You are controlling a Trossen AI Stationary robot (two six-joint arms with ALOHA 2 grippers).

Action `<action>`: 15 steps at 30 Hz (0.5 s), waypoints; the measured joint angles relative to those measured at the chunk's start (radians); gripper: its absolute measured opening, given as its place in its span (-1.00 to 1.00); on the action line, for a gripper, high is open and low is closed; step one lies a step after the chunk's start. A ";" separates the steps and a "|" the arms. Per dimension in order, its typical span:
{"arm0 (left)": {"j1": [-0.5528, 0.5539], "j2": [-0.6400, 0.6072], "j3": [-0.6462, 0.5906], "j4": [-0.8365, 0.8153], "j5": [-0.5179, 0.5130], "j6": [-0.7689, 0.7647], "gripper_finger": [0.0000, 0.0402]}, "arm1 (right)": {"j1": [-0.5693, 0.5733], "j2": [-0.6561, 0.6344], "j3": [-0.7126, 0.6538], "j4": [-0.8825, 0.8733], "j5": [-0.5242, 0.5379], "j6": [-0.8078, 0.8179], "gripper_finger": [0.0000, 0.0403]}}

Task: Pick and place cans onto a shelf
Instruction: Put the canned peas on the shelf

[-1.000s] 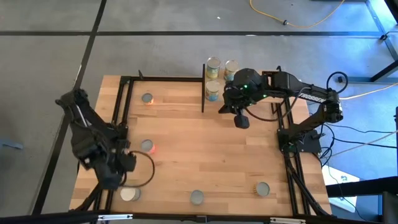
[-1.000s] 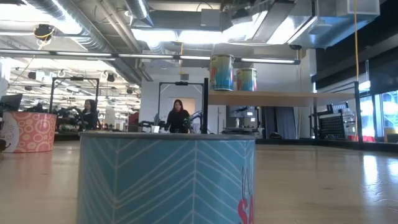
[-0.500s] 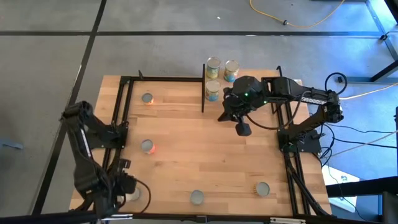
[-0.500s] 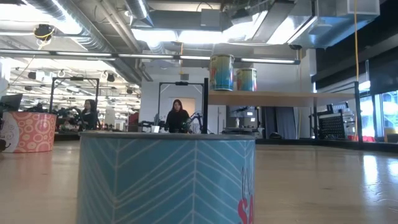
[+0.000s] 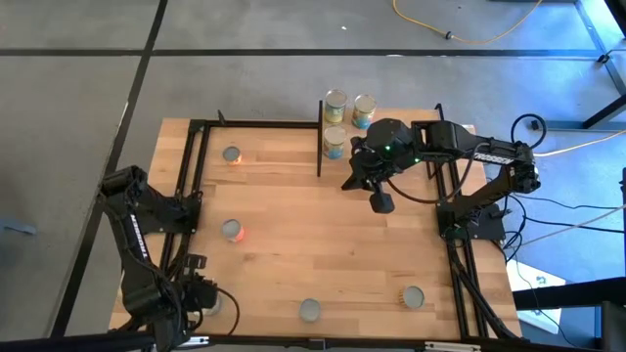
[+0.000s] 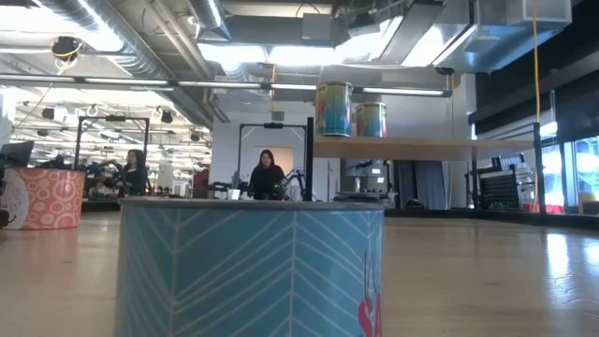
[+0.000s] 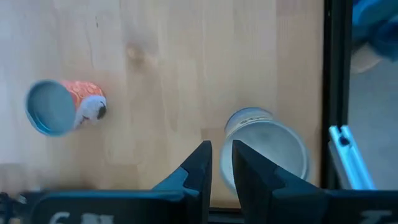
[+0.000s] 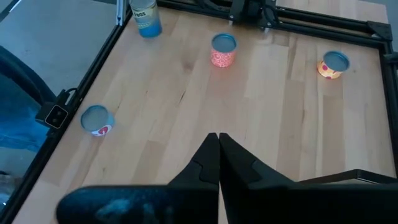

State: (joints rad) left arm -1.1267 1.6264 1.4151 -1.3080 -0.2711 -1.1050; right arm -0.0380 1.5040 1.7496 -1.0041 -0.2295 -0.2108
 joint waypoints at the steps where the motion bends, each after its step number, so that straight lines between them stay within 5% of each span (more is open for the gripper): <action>1: 0.000 0.000 0.000 0.001 0.000 -0.026 -0.73 | 0.000 0.000 0.000 0.000 0.000 0.004 -1.00; 15: 0.000 0.000 0.000 0.004 0.071 -0.072 -0.97 | 0.000 0.000 0.000 0.002 0.000 0.023 -1.00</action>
State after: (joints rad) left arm -1.1263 1.6260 1.4151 -1.3045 -0.1997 -1.1770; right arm -0.0380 1.5043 1.7500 -1.0020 -0.2291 -0.1883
